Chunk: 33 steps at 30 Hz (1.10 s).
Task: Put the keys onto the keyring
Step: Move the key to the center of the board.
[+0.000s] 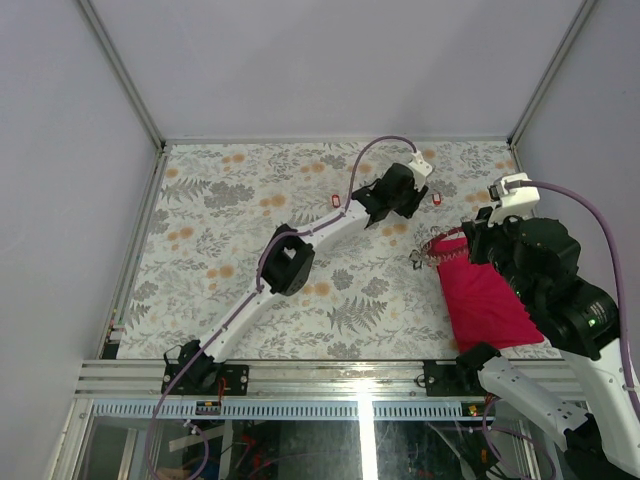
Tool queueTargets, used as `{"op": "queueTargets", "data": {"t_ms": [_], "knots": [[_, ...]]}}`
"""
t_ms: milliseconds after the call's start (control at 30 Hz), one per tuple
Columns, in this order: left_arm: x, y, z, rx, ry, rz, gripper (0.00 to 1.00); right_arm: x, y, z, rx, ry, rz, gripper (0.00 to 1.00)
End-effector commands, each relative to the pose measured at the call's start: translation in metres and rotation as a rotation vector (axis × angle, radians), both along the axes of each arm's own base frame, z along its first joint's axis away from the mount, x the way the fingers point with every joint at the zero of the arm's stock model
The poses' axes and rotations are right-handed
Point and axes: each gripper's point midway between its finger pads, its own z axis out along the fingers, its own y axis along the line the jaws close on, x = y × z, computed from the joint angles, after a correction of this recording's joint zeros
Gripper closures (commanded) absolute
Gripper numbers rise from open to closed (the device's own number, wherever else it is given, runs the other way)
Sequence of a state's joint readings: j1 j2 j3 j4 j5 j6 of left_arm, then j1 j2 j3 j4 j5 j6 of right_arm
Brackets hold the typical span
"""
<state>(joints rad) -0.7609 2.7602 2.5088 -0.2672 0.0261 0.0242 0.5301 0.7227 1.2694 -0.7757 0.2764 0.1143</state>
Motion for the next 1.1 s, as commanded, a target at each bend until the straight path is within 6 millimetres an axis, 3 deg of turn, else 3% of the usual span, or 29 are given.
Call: {"op": "queueTargets", "data": {"t_ms": [0,133,400,700,833,1067], "knots": [[0.005,-0.016,0.020,-0.101,-0.036,-0.004,0.60,0.004,-0.002,0.024,0.040,-0.089,-0.018,1.00],[0.009,-0.017,0.023,-0.186,0.007,0.042,0.60,0.003,-0.002,0.027,0.048,-0.094,-0.017,1.00],[0.019,0.003,0.001,-0.237,0.129,0.153,0.55,0.004,0.002,0.026,0.059,-0.089,-0.002,1.00],[0.015,0.003,-0.013,-0.263,0.192,0.152,0.53,0.005,0.005,0.023,0.062,-0.082,0.004,0.99],[0.012,-0.001,-0.008,-0.287,0.197,0.135,0.54,0.005,0.005,0.023,0.062,-0.081,0.006,0.99],[0.016,-0.008,0.025,-0.351,0.136,0.131,0.54,0.005,0.005,0.022,0.057,-0.079,0.005,0.99]]}}
